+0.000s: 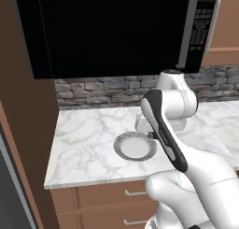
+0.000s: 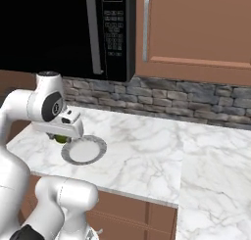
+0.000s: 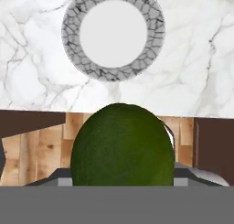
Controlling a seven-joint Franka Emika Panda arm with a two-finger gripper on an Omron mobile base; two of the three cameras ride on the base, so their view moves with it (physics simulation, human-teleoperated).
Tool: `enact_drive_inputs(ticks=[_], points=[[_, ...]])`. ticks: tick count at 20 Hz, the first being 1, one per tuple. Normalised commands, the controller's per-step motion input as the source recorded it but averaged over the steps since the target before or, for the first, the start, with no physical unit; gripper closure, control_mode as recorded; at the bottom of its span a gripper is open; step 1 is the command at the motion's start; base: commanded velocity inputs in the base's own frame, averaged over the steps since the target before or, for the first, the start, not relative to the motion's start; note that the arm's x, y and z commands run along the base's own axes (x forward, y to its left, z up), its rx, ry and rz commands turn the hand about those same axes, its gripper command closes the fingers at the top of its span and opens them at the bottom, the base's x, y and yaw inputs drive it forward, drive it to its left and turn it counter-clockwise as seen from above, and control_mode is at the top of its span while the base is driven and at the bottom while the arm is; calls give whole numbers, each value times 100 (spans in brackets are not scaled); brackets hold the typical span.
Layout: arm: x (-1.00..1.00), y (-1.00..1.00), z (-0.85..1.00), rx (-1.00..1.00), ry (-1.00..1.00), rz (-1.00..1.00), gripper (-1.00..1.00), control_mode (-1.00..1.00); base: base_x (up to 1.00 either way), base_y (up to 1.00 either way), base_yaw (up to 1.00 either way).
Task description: Pick lime from the fridge and place it on the plate on the counter.
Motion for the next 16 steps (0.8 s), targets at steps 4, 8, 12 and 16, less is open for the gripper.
enact_drive_inputs(ticks=[4, 8, 12, 16], points=[[46, 0, -56, 0, 0, 0, 100, -100, 0, 0, 0], [49, 0, -52, 0, 0, 0, 100, -100, 0, 0, 0], [51, 0, -54, 0, 0, 0, 100, -100, 0, 0, 0], [52, 0, -54, 0, 0, 0, 100, -100, 0, 0, 0]])
